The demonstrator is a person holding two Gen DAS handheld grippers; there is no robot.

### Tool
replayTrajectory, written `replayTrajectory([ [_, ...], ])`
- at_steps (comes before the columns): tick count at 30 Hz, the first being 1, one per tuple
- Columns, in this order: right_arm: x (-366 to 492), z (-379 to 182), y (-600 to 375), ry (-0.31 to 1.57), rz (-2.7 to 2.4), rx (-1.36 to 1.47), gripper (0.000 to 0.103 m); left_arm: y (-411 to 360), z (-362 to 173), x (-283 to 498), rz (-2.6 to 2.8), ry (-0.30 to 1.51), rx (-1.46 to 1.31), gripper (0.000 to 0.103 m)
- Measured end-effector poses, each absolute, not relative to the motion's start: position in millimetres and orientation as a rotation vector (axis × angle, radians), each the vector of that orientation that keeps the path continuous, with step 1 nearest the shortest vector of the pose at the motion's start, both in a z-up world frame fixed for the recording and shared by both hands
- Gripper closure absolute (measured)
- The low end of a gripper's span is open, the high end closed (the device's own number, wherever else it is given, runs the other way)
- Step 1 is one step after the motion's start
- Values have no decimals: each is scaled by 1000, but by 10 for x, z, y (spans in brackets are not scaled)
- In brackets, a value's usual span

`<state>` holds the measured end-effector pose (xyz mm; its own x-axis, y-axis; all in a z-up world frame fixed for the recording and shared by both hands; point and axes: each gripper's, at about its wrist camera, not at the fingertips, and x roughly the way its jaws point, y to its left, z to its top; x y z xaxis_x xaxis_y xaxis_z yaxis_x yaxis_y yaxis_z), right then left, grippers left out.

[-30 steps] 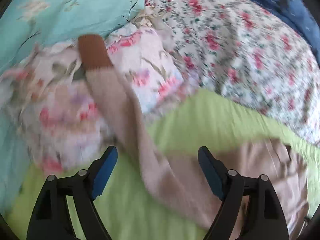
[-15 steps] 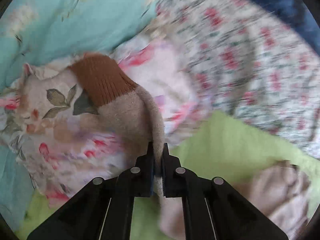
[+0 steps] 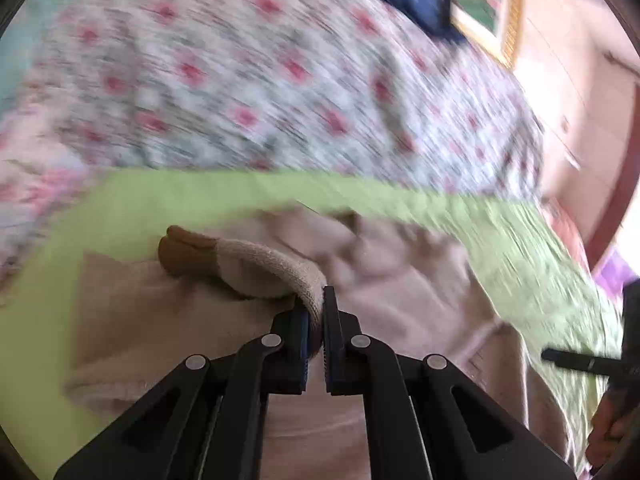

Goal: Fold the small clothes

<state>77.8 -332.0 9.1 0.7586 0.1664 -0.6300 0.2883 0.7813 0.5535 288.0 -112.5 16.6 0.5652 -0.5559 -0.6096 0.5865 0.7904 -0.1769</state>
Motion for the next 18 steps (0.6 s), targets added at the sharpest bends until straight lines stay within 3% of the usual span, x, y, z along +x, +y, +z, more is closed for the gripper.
replayTrajectory([
  [6,662,55,-3598,710,-125,747,49,-1852,-417,2822,-726,846,196,94],
  [7,671,47,-3618,716,-128,748,49,-1867,-479,2836,-733,873,193,88],
  [11,754,24,-3603,735,-101,741,49,-1665,-546,2734,-743,910,185,37],
  [18,1305,-13,-3291,773,-5,652,48,-782,-407,2385,-658,874,150,34],
])
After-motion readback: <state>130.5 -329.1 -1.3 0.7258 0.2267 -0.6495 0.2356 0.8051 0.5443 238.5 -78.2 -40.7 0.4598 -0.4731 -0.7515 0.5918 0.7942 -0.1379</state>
